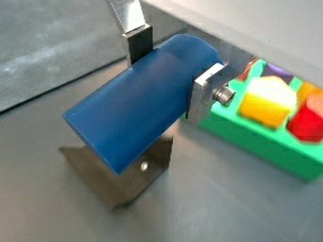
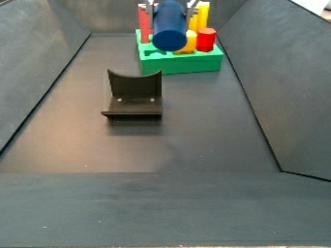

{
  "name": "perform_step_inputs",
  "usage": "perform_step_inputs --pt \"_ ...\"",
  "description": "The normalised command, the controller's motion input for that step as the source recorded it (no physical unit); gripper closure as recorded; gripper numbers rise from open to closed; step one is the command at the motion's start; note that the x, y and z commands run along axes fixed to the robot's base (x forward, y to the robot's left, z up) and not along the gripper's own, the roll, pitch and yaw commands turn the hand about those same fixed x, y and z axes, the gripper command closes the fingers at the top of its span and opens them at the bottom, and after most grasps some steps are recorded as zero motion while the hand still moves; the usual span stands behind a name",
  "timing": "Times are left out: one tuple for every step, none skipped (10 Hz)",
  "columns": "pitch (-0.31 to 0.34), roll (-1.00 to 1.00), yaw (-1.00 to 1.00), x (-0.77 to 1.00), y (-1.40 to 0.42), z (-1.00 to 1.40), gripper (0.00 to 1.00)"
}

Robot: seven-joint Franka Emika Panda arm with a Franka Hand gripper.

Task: Pick up the oval object. Move up. Place the oval object on the fixture. Regrasp the oval object. Move to above the board. Insert the oval object.
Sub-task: Place the oval object on the fixture.

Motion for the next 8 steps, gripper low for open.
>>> perform_step_inputs --pt "0.049 -1.0 0.01 1.0 -0.1 -0.04 1.0" --pt "0.066 -1.0 0.0 1.0 -0.05 -0.03 1.0" --pt "0.079 -1.0 -0.01 0.98 -0.01 -0.03 1.0" --pt "0.094 -1.0 -0.03 0.88 0.02 -0.02 1.0" --pt "0.105 -1.0 -0.04 0.81 0.03 -0.02 1.0" --pt "0.12 -1.0 -0.06 0.7 0.04 -0.02 1.0" --pt "0.132 -1.0 -0.08 0.63 0.04 -0.02 1.0" --pt "0.127 -0.89 -0.1 0.56 0.04 -0.02 1.0"
